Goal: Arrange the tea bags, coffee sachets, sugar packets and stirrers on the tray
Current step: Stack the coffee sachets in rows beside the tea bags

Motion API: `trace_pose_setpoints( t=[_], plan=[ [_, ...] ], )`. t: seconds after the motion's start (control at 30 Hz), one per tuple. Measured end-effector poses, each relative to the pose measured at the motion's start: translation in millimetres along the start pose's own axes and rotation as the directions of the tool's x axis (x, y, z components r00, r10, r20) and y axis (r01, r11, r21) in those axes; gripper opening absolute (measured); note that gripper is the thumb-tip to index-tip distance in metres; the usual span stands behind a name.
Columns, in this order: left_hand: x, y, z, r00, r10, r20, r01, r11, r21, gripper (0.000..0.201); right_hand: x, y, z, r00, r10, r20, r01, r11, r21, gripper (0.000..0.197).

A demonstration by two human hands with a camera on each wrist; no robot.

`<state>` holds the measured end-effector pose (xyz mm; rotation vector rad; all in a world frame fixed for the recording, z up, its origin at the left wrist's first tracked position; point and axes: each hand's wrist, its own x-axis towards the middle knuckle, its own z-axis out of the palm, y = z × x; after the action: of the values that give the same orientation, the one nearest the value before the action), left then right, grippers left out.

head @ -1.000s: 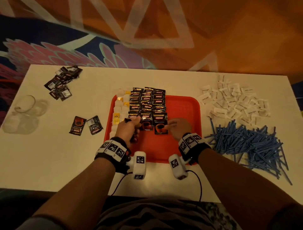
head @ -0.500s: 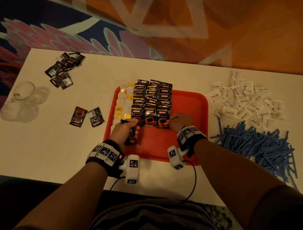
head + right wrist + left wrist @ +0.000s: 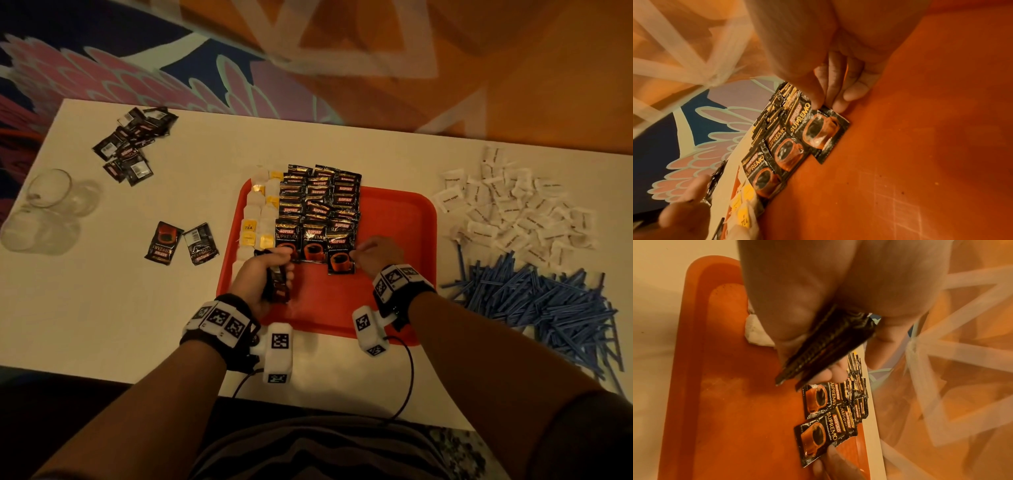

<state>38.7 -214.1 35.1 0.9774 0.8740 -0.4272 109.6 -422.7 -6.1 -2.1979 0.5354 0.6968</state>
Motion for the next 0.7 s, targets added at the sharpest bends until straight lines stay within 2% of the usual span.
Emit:
trace_pose_setpoints(
  t=[0.17, 0.3, 0.4, 0.47, 0.5, 0.53, 0.57, 0.6, 0.63, 0.7],
  plan=[
    [-2.5, 0.0, -0.2, 1.0, 0.002, -0.01, -0.002, 1.0, -0.013, 0.042, -1.2, 2.0, 1.5, 1.0, 0.001, -0.003, -0.001, 1.0, 0.0, 0.017],
    [-5.8, 0.1, 1.2, 1.0, 0.009, -0.013, -0.009, 1.0, -0.005, 0.042, -1.3, 6.1, 8.0, 1.0, 0.007, 0.019, -0.007, 1.0, 0.015, 0.019],
    [-7.5, -0.6, 0.8, 1.0, 0.013, -0.015, -0.013, 1.0, 0.009, 0.039, -0.3, 7.7, 11.8, 1.0, 0.015, 0.023, -0.015, 1.0, 0.001, 0.013],
    [-5.9, -2.0, 0.3, 0.998, 0.05, -0.042, -0.043, 0.99, 0.135, 0.036, 0.7, 8.5, 11.5, 1.0, 0.002, 0.009, -0.002, 1.0, -0.005, 0.008],
    [-3.8, -2.6, 0.8, 0.993, 0.104, -0.063, -0.083, 0.959, 0.272, 0.034, 0.8, 8.0, 10.7, 1.0, -0.004, -0.001, 0.004, 1.0, -0.002, 0.007],
    [-0.5, -3.2, 1.5, 0.979, 0.191, -0.072, -0.14, 0.884, 0.445, 0.033, 0.9, 7.8, 9.9, 1.0, -0.007, -0.009, 0.007, 1.0, 0.003, 0.005],
    [3.0, -4.1, 2.7, 0.953, 0.3, -0.036, -0.213, 0.752, 0.624, 0.035, 0.8, 6.9, 9.0, 1.0, -0.009, -0.014, 0.009, 1.0, 0.01, 0.005],
    [6.1, -4.9, 5.1, 0.92, 0.387, 0.062, -0.29, 0.567, 0.771, 0.038, 1.5, 6.8, 8.6, 1.0, -0.009, -0.017, 0.009, 1.0, 0.018, 0.005],
    [8.2, -5.9, 8.4, 0.89, 0.414, 0.191, -0.352, 0.356, 0.866, 0.045, 1.5, 6.0, 8.3, 1.0, -0.009, -0.018, 0.009, 1.0, 0.021, 0.005],
    [10.7, -9.2, 17.5, 0.859, 0.325, 0.395, -0.409, -0.029, 0.912, 0.063, 2.2, 5.0, 8.9, 1.0, -0.011, -0.014, 0.011, 1.0, 0.006, 0.004]
  ],
)
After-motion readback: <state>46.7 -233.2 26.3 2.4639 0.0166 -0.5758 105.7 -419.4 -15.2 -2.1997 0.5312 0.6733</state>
